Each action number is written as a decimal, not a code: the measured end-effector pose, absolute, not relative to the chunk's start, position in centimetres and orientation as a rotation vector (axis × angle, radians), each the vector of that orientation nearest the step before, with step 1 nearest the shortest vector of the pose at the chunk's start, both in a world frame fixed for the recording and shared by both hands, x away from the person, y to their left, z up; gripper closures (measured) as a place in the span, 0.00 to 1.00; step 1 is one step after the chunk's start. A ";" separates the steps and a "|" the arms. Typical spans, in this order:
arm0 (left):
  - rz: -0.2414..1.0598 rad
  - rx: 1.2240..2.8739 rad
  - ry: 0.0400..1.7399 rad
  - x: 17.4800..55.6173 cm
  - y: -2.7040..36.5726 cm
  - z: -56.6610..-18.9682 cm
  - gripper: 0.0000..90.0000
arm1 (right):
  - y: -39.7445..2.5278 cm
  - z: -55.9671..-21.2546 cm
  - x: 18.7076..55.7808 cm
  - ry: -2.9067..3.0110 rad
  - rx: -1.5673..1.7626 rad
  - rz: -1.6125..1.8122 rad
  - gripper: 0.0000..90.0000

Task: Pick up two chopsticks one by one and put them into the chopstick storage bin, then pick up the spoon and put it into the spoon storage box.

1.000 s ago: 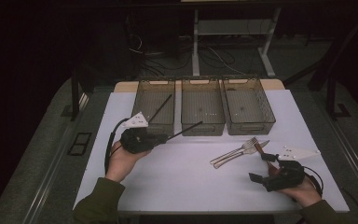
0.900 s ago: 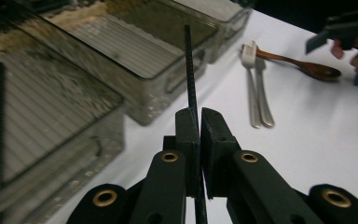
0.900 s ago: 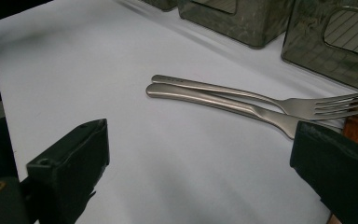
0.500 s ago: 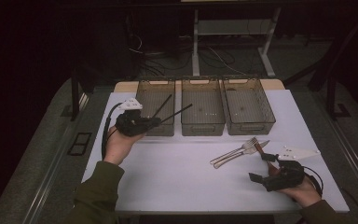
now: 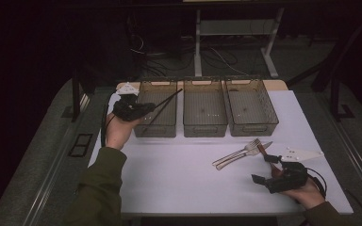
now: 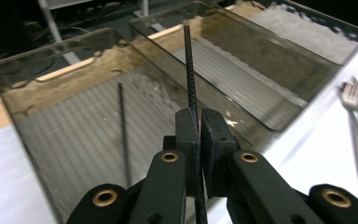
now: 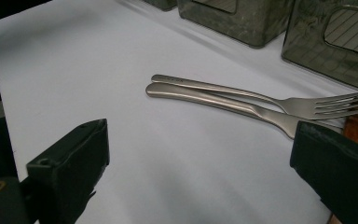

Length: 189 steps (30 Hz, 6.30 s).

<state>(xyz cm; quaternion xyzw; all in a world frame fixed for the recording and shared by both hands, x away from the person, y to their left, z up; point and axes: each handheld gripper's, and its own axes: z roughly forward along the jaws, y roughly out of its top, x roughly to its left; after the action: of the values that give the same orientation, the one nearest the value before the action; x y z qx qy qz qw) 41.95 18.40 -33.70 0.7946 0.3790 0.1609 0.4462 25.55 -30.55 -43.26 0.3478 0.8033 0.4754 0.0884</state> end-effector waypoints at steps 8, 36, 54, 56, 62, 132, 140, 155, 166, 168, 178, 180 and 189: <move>0.450 1.956 1.032 44.2 18.9 -34.2 0.95 | -30.6 -43.3 25.6 2.391 1.034 1.415 0.04; 0.416 2.030 1.184 47.8 17.7 -38.5 0.94 | -30.7 -43.2 25.5 2.393 1.031 1.425 0.04; 0.408 1.990 1.076 46.4 17.7 -36.5 0.56 | -30.7 -43.2 25.6 2.390 1.033 1.420 0.04; 0.405 1.984 1.052 46.0 17.5 -36.1 0.53 | -30.6 -43.2 25.5 2.391 1.033 1.418 0.04; 0.389 1.994 0.955 44.5 16.9 -34.9 0.46 | -30.6 -43.2 25.5 2.389 1.034 1.418 0.04; 0.251 2.004 0.634 25.8 15.3 -43.2 0.07 | -32.6 -42.7 26.8 2.360 1.151 1.298 0.17; 0.260 1.992 0.651 26.0 15.6 -43.3 0.06 | -33.1 -42.9 27.6 2.361 1.220 1.226 0.34; 0.262 2.002 0.658 26.0 15.9 -43.3 0.06 | -36.0 -43.8 26.2 2.358 1.294 1.140 0.36; 0.262 2.005 0.663 26.0 15.9 -43.5 0.06 | -36.2 -44.3 25.5 2.400 1.299 1.132 0.36; 0.259 2.005 0.663 26.1 15.9 -43.5 0.06 | -36.0 -44.4 25.5 2.413 1.293 1.117 0.36; 0.253 2.015 0.662 26.1 15.8 -43.6 0.06 | -35.8 -44.8 25.6 2.444 1.297 1.089 0.42; 0.253 2.016 0.661 26.1 15.8 -43.6 0.06 | -35.8 -44.9 25.6 2.452 1.291 1.080 0.43; 0.254 2.011 0.662 26.1 15.8 -43.6 0.06 | -36.3 -44.6 25.6 2.420 1.317 1.108 0.45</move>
<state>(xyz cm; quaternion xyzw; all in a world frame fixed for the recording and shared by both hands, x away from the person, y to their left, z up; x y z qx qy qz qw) 26.10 15.85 -43.59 0.8257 0.2716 0.1043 0.4833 25.56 -36.30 -44.57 0.4418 0.8120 0.3716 0.0861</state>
